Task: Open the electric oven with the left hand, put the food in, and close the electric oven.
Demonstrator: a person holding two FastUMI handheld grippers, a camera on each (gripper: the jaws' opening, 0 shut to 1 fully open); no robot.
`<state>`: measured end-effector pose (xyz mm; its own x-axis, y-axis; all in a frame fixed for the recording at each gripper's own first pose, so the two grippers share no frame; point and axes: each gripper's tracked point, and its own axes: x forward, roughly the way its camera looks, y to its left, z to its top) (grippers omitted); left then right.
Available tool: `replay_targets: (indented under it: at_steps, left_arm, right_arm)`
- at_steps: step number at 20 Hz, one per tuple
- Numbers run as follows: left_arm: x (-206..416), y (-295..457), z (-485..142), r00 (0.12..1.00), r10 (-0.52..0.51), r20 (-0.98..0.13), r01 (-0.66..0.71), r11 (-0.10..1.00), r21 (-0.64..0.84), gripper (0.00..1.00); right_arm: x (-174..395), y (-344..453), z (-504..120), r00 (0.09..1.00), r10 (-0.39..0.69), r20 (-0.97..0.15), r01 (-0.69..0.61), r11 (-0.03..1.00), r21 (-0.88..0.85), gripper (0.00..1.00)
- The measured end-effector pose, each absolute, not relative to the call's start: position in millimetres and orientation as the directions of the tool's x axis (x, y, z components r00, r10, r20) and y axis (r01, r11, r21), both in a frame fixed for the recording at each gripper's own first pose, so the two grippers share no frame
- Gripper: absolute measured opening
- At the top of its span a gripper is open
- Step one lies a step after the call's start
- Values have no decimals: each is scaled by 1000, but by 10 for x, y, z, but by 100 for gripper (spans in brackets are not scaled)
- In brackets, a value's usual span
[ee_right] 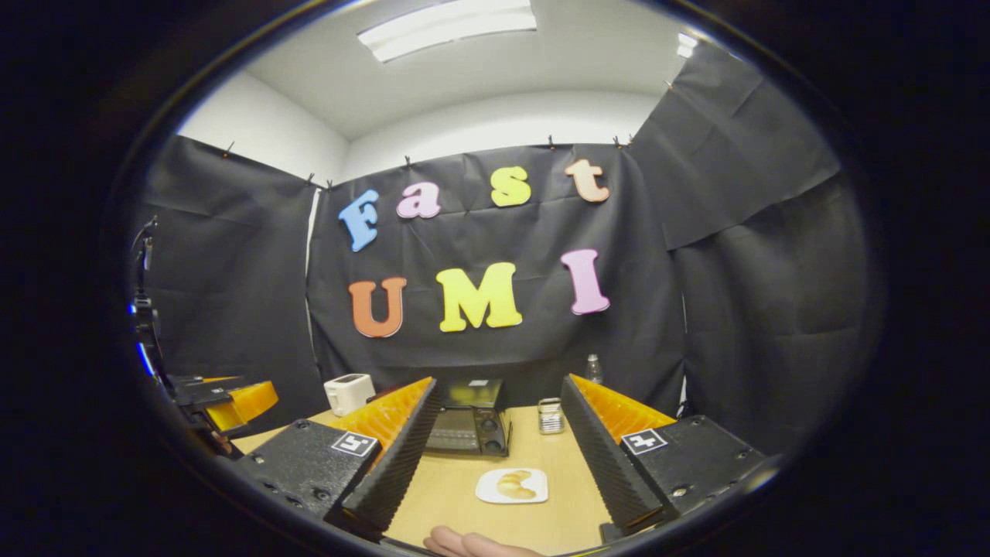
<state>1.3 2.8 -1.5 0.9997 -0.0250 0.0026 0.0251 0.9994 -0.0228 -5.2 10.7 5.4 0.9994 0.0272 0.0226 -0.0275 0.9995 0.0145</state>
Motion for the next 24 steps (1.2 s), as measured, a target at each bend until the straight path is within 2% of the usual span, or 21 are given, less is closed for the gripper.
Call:
replay_targets:
  at_steps: [2,3,6,7,8,10,14,18,24]
  left_arm:
    - [31,12,-19,999,-36,1,36,999,-22,93]
    - [50,15,-11,999,-37,5,37,999,-23,93]
    - [154,45,-86,999,-34,-21,34,999,-10,93]
    - [208,83,-108,999,-28,-33,27,1000,-8,93]
    - [259,95,-129,999,-29,-44,28,1000,-7,93]
    - [390,103,-138,997,-45,-60,45,999,-4,93]
    - [758,148,-127,993,-79,-87,79,997,3,93]
    - [1130,244,-101,992,-80,-98,81,997,4,93]
    - [1758,320,-80,992,-113,-62,114,994,0,93]
  right_arm:
    - [-28,117,81,999,25,29,-25,1000,17,99]
    - [-9,144,103,999,26,36,-26,999,18,96]
    - [71,298,152,998,41,52,-43,999,27,96]
    - [103,349,144,997,50,52,-51,998,22,99]
    - [132,391,118,997,53,50,-54,998,15,96]
    - [196,445,58,998,50,41,-50,999,6,96]
    - [345,544,-131,998,57,1,-57,998,-4,99]
    - [452,559,-247,997,68,-32,-67,998,17,96]
    - [460,349,-327,999,34,-41,-33,999,27,96]
